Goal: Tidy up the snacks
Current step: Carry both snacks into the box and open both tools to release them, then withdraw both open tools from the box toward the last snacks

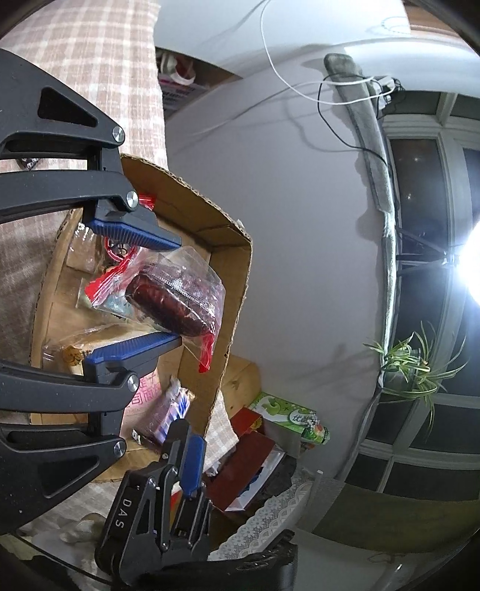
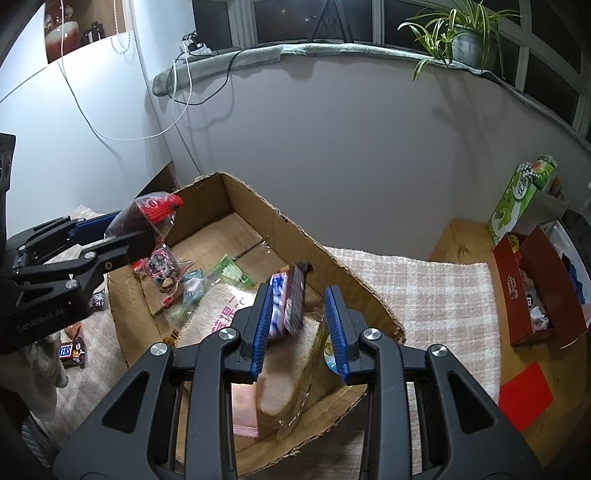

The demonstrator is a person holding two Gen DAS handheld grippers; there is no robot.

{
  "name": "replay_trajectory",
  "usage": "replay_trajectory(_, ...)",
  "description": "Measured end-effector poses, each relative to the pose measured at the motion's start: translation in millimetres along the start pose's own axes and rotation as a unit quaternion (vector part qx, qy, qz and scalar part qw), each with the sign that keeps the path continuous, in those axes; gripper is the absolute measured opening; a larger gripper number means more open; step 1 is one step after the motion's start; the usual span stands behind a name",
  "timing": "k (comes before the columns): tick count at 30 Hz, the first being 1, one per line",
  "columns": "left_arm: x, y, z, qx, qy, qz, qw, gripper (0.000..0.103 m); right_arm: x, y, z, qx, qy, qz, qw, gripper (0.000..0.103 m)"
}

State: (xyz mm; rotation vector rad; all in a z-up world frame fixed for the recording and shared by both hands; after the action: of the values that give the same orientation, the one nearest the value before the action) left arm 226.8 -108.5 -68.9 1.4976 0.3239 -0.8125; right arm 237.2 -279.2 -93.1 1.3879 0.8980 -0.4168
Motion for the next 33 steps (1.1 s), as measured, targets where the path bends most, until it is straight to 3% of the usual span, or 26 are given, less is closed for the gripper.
replay_trajectory(13, -23, 2, 5, 0.002, -0.004, 0.019, 0.9998, 0.046, -25, -2, -12, -0.008, -0.001, 0.011, 1.000, 0.030)
replay_trajectory(24, -70, -2, 11, 0.002, -0.008, 0.051, 0.9986, 0.046, -65, -5, -36, -0.023, 0.006, 0.036, 0.999, 0.031)
replay_trajectory(28, -90, -8, 8, -0.004, -0.013, 0.061, 0.9981, 0.046, -81, -11, -49, -0.030, 0.009, 0.051, 0.998, 0.057)
replay_trajectory(33, -116, -22, -10, -0.021, -0.012, 0.069, 0.9974, 0.052, -94, -22, -69, -0.043, 0.026, 0.058, 0.997, 0.058)
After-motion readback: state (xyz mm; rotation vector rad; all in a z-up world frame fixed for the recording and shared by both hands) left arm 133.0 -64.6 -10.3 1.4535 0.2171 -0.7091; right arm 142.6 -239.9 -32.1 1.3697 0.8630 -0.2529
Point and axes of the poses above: each gripper's, at about its wrist camera, not at the fingertips, and x roughly the way its jaws point, z to its right, y to its top, the point moved 3 cm from there along x, roughly the way its jaws point, and after that the axes turned 1 degree about z, right-handed, at the moved point
